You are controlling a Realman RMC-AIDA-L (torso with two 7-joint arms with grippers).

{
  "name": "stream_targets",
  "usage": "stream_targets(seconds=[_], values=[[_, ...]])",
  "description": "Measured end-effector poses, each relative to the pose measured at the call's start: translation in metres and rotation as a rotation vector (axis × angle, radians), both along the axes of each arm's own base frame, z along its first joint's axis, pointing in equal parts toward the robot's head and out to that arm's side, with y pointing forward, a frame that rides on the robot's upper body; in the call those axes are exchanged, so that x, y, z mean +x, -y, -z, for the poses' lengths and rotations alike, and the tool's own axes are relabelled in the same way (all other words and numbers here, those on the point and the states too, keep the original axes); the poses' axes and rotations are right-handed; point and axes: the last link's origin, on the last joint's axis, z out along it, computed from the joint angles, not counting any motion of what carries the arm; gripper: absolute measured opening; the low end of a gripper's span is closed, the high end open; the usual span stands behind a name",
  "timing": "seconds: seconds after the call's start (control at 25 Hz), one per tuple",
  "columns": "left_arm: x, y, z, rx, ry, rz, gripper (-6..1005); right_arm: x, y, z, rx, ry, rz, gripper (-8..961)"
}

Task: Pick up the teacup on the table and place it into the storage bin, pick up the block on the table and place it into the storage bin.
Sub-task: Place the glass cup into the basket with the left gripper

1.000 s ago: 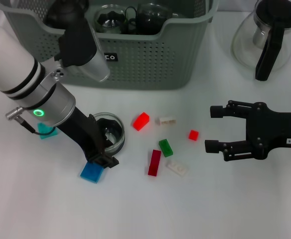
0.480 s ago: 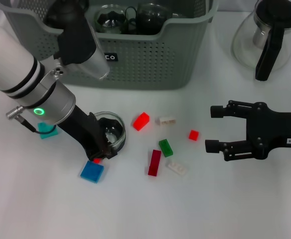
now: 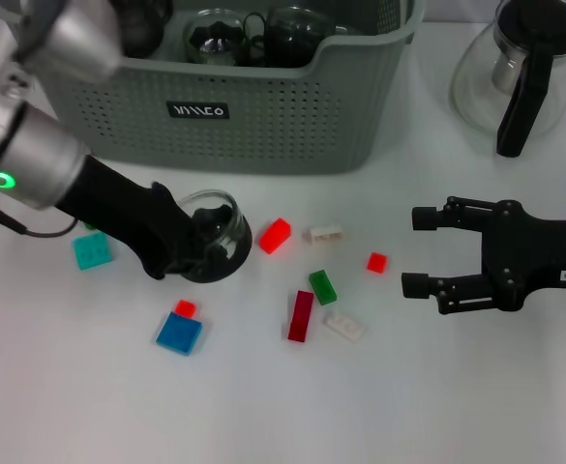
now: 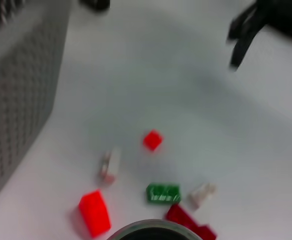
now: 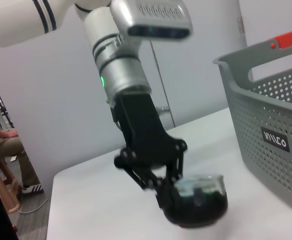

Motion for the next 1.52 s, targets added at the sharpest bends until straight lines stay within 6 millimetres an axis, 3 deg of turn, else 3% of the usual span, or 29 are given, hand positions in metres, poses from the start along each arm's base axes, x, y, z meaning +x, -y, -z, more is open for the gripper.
stream_targets(seconds=[0.24, 0.48, 0.6, 0.64, 0.68, 0.72, 0.84, 1.04, 1.32, 1.52], values=[[-0.006, 0.009, -0.032, -0.017, 0.307, -0.012, 45, -0.001, 0.000, 0.000, -0.002, -0.001, -0.001, 955], [0.010, 0.009, -0.068, 0.146, 0.750, 0.040, 45, -0.001, -0.002, 0.002, -0.003, 0.000, -0.001, 955], [0.025, -0.002, -0.087, 0.279, 0.937, 0.040, 45, -0.002, -0.003, 0.002, 0.000, 0.003, -0.002, 955], [0.031, -0.010, -0.093, 0.314, 0.975, 0.025, 45, -0.002, -0.003, 0.002, 0.000, 0.003, -0.002, 955], [0.042, -0.030, -0.099, 0.358, 0.986, -0.037, 45, -0.002, -0.004, 0.002, 0.000, 0.003, -0.003, 955], [0.042, -0.030, -0.099, 0.358, 0.986, -0.037, 45, -0.002, -0.004, 0.002, 0.000, 0.004, -0.003, 955], [0.060, -0.074, -0.101, 0.423, 0.864, -0.166, 45, -0.003, -0.005, 0.002, 0.003, 0.007, -0.002, 955], [0.080, -0.132, -0.084, 0.518, 0.512, -0.333, 45, -0.002, -0.005, 0.004, 0.005, 0.008, 0.008, 955], [0.088, -0.159, -0.050, 0.574, 0.118, -0.385, 46, -0.002, -0.006, 0.006, 0.005, 0.007, 0.012, 956], [0.076, -0.166, -0.020, 0.626, -0.050, -0.343, 46, -0.002, -0.006, 0.008, 0.004, 0.012, 0.014, 956]])
